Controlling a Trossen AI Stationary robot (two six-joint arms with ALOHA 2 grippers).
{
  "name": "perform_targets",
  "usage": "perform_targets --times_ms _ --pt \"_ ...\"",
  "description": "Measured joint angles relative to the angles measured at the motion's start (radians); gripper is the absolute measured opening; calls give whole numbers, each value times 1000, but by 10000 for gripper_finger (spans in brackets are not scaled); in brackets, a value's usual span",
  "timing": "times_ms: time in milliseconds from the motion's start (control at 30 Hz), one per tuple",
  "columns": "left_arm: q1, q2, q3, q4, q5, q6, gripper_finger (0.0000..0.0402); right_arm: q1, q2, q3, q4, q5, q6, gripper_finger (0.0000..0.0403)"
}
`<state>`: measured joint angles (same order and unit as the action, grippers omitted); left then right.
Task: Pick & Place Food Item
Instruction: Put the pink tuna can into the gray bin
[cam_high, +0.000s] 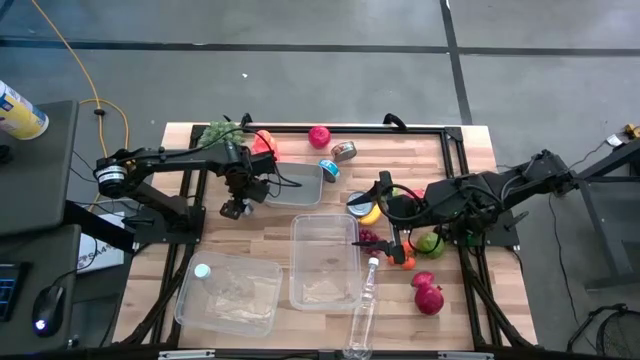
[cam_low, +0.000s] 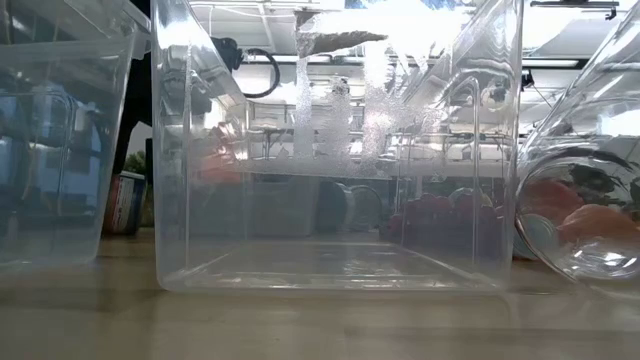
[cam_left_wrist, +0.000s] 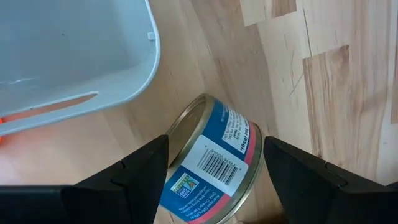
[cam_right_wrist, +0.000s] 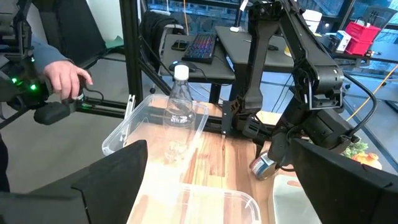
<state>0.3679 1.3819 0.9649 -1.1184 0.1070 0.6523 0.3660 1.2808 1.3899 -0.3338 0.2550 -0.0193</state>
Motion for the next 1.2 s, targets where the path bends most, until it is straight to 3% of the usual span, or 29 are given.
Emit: perform_targets --times_ms 667,1033,1200 --pt "0 0 2 80 -6 -101 254 0 0 0 1 0 1 382" --pt "0 0 2 80 84 -111 255 0 0 0 1 0 1 382" --pt "0 0 2 80 108 -111 281 0 0 0 1 0 1 382"
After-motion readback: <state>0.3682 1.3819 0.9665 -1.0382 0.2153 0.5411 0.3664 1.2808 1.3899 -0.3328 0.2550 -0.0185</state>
